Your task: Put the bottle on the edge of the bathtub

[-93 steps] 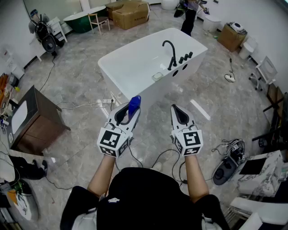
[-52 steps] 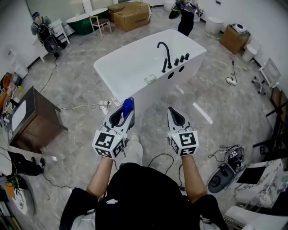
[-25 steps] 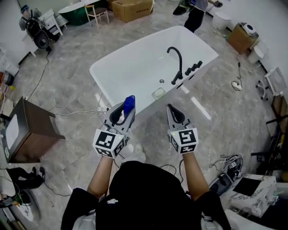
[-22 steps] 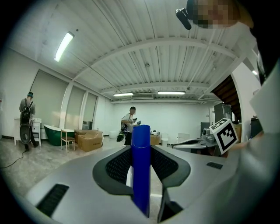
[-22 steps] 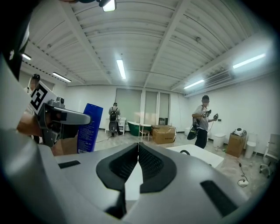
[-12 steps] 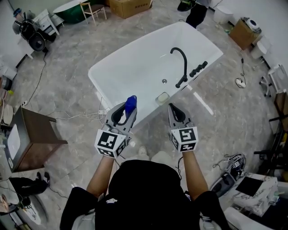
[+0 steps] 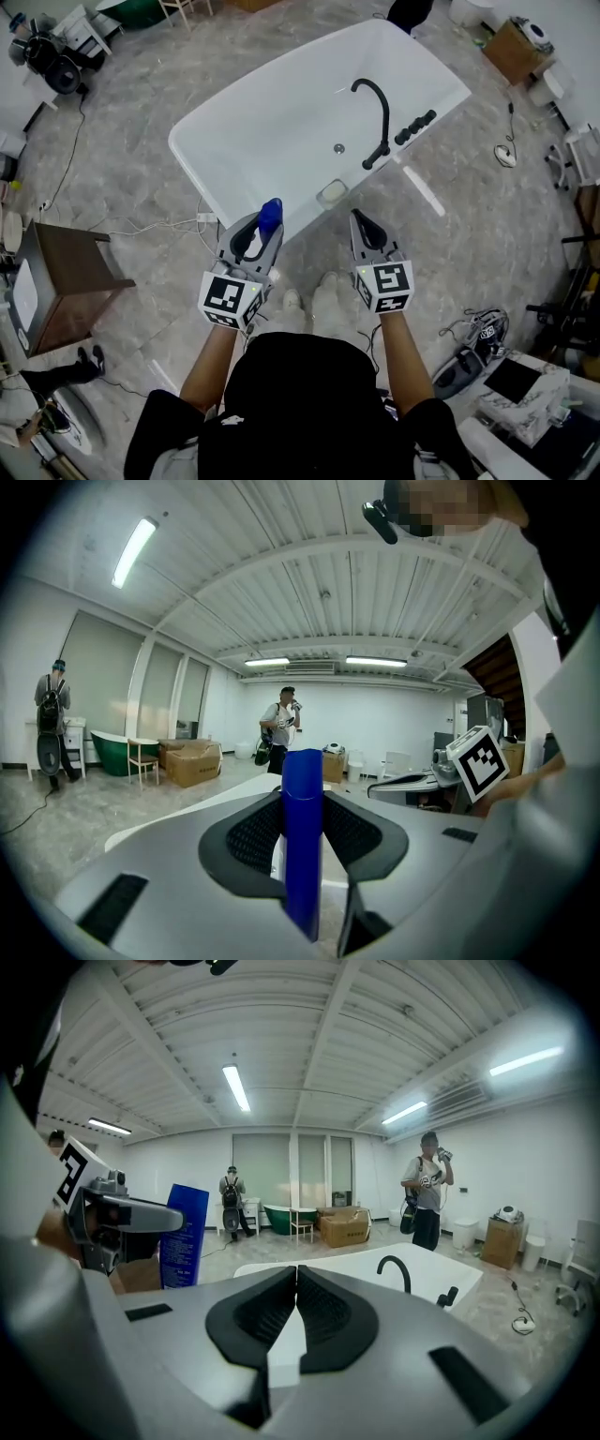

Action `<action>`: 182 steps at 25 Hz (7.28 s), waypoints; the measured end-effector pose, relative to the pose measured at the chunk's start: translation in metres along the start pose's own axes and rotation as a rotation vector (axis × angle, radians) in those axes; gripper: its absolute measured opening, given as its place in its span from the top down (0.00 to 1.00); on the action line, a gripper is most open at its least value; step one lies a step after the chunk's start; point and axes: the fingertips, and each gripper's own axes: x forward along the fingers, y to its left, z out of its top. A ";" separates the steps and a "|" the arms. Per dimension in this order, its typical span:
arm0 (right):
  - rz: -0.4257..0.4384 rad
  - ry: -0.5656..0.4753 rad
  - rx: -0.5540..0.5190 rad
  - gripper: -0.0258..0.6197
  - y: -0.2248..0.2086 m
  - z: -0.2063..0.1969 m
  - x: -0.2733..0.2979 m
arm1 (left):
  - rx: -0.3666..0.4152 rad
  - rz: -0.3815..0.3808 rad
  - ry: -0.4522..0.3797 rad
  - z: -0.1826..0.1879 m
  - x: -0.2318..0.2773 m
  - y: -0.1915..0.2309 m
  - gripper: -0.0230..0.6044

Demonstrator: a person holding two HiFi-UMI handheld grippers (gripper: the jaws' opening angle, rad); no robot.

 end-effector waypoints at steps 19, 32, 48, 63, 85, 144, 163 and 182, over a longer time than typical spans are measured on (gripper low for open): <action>0.104 0.228 0.048 0.92 -0.039 -0.137 0.069 | -0.091 0.081 0.153 -0.151 0.082 0.020 0.73; 0.142 0.345 0.057 0.92 -0.051 -0.226 0.117 | -0.056 0.070 0.273 -0.254 0.144 0.037 0.73; 0.166 0.408 0.035 0.92 -0.062 -0.272 0.146 | -0.016 0.072 0.294 -0.311 0.199 0.057 0.73; 0.191 0.477 0.061 0.92 -0.050 -0.311 0.144 | 0.030 0.075 0.272 -0.331 0.215 0.060 0.73; 0.230 0.490 0.015 0.92 -0.024 -0.315 0.151 | 0.001 0.098 0.242 -0.341 0.199 0.054 0.73; 0.072 -0.143 -0.043 0.93 -0.047 0.088 0.031 | 0.090 0.111 -0.001 0.031 0.065 0.012 0.94; 0.057 -0.242 -0.092 0.93 -0.030 0.145 0.000 | 0.135 0.104 -0.150 0.118 0.034 -0.002 0.94; 0.048 -0.286 -0.079 0.93 -0.020 0.148 -0.008 | 0.152 0.087 -0.169 0.124 0.031 -0.020 0.94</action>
